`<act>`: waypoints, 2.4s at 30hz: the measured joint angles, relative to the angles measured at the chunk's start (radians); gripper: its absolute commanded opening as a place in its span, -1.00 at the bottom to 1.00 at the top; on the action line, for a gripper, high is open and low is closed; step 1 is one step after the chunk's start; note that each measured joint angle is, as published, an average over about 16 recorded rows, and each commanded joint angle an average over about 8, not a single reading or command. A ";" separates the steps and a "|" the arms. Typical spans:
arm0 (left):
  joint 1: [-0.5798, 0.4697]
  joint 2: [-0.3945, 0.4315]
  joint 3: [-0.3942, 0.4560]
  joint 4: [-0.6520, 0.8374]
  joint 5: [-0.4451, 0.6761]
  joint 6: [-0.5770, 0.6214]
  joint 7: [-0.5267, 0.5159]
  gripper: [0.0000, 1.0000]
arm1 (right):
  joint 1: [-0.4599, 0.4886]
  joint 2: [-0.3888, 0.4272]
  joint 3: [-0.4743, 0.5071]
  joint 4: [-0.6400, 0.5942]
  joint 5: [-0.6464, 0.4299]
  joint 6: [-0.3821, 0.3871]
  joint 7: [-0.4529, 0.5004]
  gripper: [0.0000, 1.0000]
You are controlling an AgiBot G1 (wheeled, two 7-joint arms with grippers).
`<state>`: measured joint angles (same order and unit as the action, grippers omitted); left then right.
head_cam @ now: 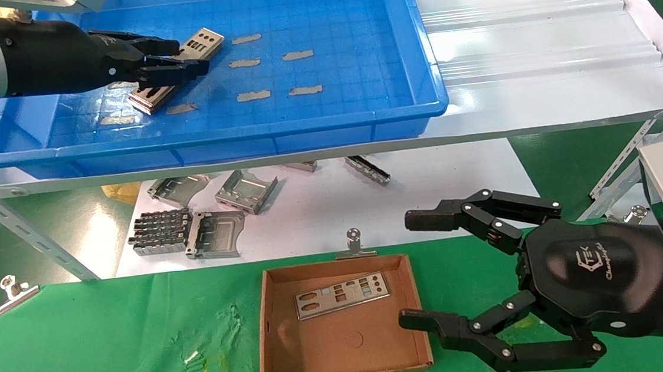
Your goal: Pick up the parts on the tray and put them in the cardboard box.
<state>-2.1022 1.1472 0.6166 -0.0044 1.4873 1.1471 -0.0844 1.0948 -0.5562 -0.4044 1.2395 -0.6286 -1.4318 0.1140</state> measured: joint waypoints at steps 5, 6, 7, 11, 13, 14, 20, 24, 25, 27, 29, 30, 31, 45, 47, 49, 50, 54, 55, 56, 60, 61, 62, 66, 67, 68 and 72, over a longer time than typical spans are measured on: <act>0.003 0.001 -0.002 0.002 -0.002 -0.015 0.003 -1.00 | 0.000 0.000 0.000 0.000 0.000 0.000 0.000 1.00; 0.004 0.001 -0.002 0.002 -0.003 -0.018 0.004 -1.00 | 0.000 0.000 0.000 0.000 0.000 0.000 0.000 1.00; 0.004 0.001 -0.002 0.002 -0.003 -0.021 0.005 -1.00 | 0.000 0.000 0.000 0.000 0.000 0.000 0.000 1.00; 0.005 0.001 -0.003 0.002 -0.004 -0.030 0.008 -1.00 | 0.000 0.000 0.000 0.000 0.000 0.000 0.000 1.00; 0.006 0.001 -0.004 0.002 -0.005 -0.032 0.010 -1.00 | 0.000 0.000 0.000 0.000 0.000 0.000 0.000 1.00; 0.006 0.001 -0.004 0.001 -0.005 -0.032 0.010 -1.00 | 0.000 0.000 0.000 0.000 0.000 0.000 0.000 1.00; 0.004 -0.001 -0.006 0.000 -0.008 -0.025 0.016 -0.94 | 0.000 0.000 0.000 0.000 0.000 0.000 0.000 1.00; 0.002 -0.003 -0.008 -0.002 -0.011 -0.020 0.020 -0.94 | 0.000 0.000 0.000 0.000 0.000 0.000 0.000 1.00; 0.002 -0.004 -0.009 -0.002 -0.012 -0.020 0.022 -0.94 | 0.000 0.000 0.000 0.000 0.000 0.000 0.000 1.00; 0.000 -0.005 -0.010 -0.003 -0.015 -0.021 0.025 -0.99 | 0.000 0.000 0.000 0.000 0.000 0.000 0.000 1.00; -0.002 -0.007 -0.013 -0.005 -0.018 -0.023 0.028 -1.00 | 0.000 0.000 0.000 0.000 0.000 0.000 0.000 1.00; -0.003 -0.008 -0.014 -0.005 -0.019 -0.024 0.030 -1.00 | 0.000 0.000 0.000 0.000 0.000 0.000 0.000 1.00; -0.005 -0.008 -0.015 -0.006 -0.021 -0.026 0.031 -1.00 | 0.000 0.000 0.000 0.000 0.000 0.000 0.000 1.00; -0.047 -0.038 -0.042 -0.025 -0.061 0.051 0.067 -1.00 | 0.000 0.000 0.000 0.000 0.000 0.000 0.000 1.00; -0.053 -0.044 -0.047 -0.029 -0.069 0.081 0.075 -1.00 | 0.000 0.000 0.000 0.000 0.000 0.000 0.000 1.00; -0.056 -0.051 -0.053 -0.033 -0.077 0.114 0.084 -1.00 | 0.000 0.000 0.000 0.000 0.000 0.000 0.000 1.00; -0.057 -0.054 -0.055 -0.034 -0.081 0.131 0.089 -1.00 | 0.000 0.000 0.000 0.000 0.000 0.000 0.000 1.00; -0.057 -0.067 -0.065 -0.042 -0.097 0.205 0.111 -1.00 | 0.000 0.000 0.000 0.000 0.000 0.000 0.000 1.00; -0.057 -0.070 -0.068 -0.044 -0.101 0.225 0.116 -1.00 | 0.000 0.000 0.000 0.000 0.000 0.000 0.000 1.00; -0.055 -0.073 -0.070 -0.046 -0.104 0.246 0.121 -1.00 | 0.000 0.000 0.000 0.000 0.000 0.000 0.000 1.00; -0.046 -0.085 -0.077 -0.058 -0.119 0.327 0.141 -1.00 | 0.000 0.000 0.000 0.000 0.000 0.000 0.000 1.00; -0.042 -0.088 -0.078 -0.064 -0.123 0.346 0.145 -1.00 | 0.000 0.000 0.000 0.000 0.000 0.000 0.000 1.00; -0.038 -0.091 -0.079 -0.070 -0.127 0.363 0.148 -1.00 | 0.000 0.000 0.000 0.000 0.000 0.000 0.000 1.00; -0.008 -0.105 -0.075 -0.121 -0.152 0.418 0.149 -1.00 | 0.000 0.000 0.000 0.000 0.000 0.000 0.000 1.00; 0.003 -0.110 -0.072 -0.142 -0.162 0.429 0.144 -1.00 | 0.000 0.000 0.000 0.000 0.000 0.000 0.000 1.00; 0.015 -0.117 -0.067 -0.167 -0.174 0.437 0.138 -1.00 | 0.000 0.000 0.000 0.000 0.000 0.000 0.000 1.00; 0.075 -0.156 -0.041 -0.306 -0.242 0.457 0.092 -1.00 | 0.000 0.000 0.000 0.000 0.000 0.000 0.000 1.00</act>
<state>-2.0269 0.9913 0.5761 -0.3104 1.2458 1.6044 0.0076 1.0948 -0.5562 -0.4045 1.2395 -0.6285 -1.4318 0.1139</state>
